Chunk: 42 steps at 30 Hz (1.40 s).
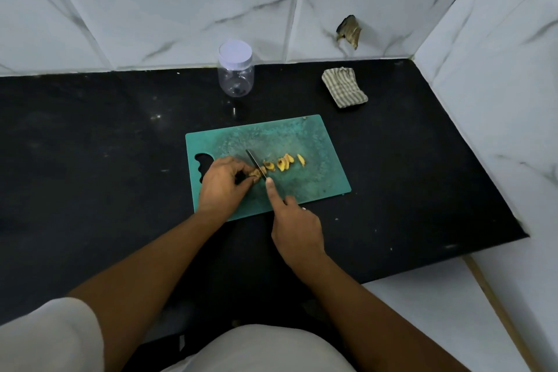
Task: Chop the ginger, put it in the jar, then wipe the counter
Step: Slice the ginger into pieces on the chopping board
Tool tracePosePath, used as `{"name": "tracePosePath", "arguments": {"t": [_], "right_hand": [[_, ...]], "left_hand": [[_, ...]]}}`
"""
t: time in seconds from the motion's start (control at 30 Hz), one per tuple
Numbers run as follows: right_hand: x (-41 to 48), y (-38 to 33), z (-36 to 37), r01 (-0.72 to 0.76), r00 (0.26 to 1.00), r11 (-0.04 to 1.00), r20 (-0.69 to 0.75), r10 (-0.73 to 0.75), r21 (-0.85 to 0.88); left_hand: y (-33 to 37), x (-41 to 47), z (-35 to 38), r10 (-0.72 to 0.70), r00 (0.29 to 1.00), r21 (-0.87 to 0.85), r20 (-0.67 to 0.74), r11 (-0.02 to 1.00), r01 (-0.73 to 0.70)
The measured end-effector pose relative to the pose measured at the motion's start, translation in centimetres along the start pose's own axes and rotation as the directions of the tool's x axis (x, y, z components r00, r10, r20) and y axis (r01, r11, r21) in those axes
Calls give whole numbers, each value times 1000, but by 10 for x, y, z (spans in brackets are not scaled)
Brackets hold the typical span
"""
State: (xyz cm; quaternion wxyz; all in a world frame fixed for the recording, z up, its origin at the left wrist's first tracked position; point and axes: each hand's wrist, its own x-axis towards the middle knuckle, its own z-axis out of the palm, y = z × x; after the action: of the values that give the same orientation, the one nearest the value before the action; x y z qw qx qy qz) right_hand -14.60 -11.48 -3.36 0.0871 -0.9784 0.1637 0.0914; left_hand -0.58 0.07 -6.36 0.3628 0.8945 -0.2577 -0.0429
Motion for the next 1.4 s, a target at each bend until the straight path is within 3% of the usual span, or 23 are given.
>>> {"name": "tracePosePath", "arguments": {"t": [0.53, 0.77, 0.93, 1.0, 1.13, 1.23, 1.3, 1.4], "right_hand": [[-11, 8, 1, 18, 999, 999, 35, -17, -40], [11, -1, 1, 40, 999, 998, -26, -41, -38], [-9, 14, 8, -7, 1000, 997, -3, 7, 71], [-10, 21, 12, -29, 998, 978, -48, 40, 208], [1, 35, 15, -23, 993, 842, -85, 82, 539], [11, 50, 13, -53, 998, 632, 28, 49, 773], [12, 52, 8, -113, 993, 482, 108, 38, 869], [9, 48, -3, -136, 991, 355, 127, 49, 925]], "left_hand": [[1, 2, 0, -36, 999, -48, -9, 998, 35], [-2, 4, 0, -32, 999, -72, 8, 997, 32], [-2, 4, -1, -63, 998, -119, 14, 991, 64], [-4, 5, 0, -67, 998, -128, 13, 989, 68], [-6, 4, 2, -65, 998, -121, 17, 990, 67], [-7, 5, 2, -54, 998, -109, 20, 992, 56], [-8, 4, 1, -47, 999, -100, 27, 994, 49], [-9, 2, -1, -22, 999, -83, 35, 996, 25]]}}
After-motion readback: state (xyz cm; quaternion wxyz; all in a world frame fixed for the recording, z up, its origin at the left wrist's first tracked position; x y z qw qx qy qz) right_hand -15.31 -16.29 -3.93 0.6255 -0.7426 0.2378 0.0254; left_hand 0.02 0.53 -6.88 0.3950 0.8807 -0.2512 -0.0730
